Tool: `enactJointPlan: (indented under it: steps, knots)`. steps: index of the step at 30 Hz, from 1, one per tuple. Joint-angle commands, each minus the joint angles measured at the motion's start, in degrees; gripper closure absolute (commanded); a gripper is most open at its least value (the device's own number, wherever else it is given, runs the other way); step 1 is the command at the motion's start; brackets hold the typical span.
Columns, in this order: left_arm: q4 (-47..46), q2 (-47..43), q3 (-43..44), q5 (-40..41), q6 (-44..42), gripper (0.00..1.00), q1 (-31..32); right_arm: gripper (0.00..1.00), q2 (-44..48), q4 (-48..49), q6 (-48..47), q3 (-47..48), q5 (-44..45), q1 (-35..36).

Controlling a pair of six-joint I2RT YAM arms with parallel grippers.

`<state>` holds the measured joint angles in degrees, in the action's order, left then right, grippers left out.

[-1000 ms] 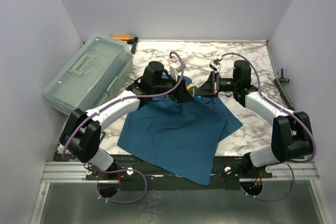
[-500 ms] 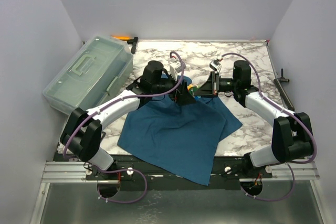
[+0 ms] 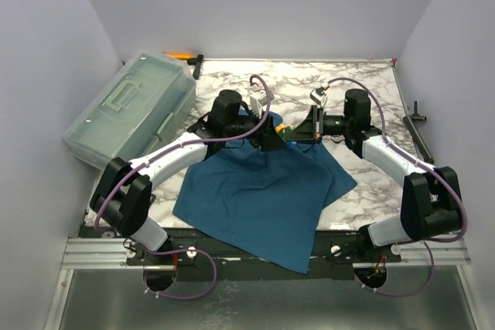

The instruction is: Remove the brooch from the garment

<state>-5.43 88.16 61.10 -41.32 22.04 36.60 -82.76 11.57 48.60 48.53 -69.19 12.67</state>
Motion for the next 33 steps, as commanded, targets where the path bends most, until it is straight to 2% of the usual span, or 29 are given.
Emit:
enactJointPlan:
  steps: [1,4,7,12,16,19,24,27,33]
  knots:
    - [-2.5,0.76,0.54,-0.24,1.64,0.46,-1.34,0.99,1.76,-1.61,-1.1,0.62,-0.08,0.12]
    - [-2.48,0.06,0.41,-3.05,1.25,0.23,-1.66,0.99,2.22,-2.23,-1.46,0.66,1.11,0.14]
    - [-2.23,-0.39,0.23,-7.71,3.52,0.15,-2.76,0.99,3.1,-2.39,-1.4,0.71,3.39,-0.09]
    - [-4.17,1.12,0.52,-12.27,12.48,0.18,-5.83,1.0,4.59,-2.54,-1.45,0.64,8.08,-0.23]
    - [-10.08,2.82,1.19,-12.96,18.47,0.28,-6.62,0.99,5.87,-3.52,-1.59,0.4,11.99,-0.2]
    - [-12.96,4.3,2.49,-13.54,21.46,0.27,-6.54,0.99,6.64,-4.32,-2.1,0.15,13.82,-0.26]
    - [-15.46,6.13,4.16,-14.09,24.28,0.17,-6.38,1.0,7.52,-5.5,-2.79,-0.02,16.18,-0.19]
    - [-16.01,6.87,4.93,-14.2,24.96,0.18,-6.1,0.99,7.96,-6.52,-3.81,-0.07,17.52,-0.21]
    - [-16.28,7.93,5.92,-14.18,25.33,0.25,-5.57,0.99,8.32,-8.1,-4.75,-0.33,19.38,-0.19]
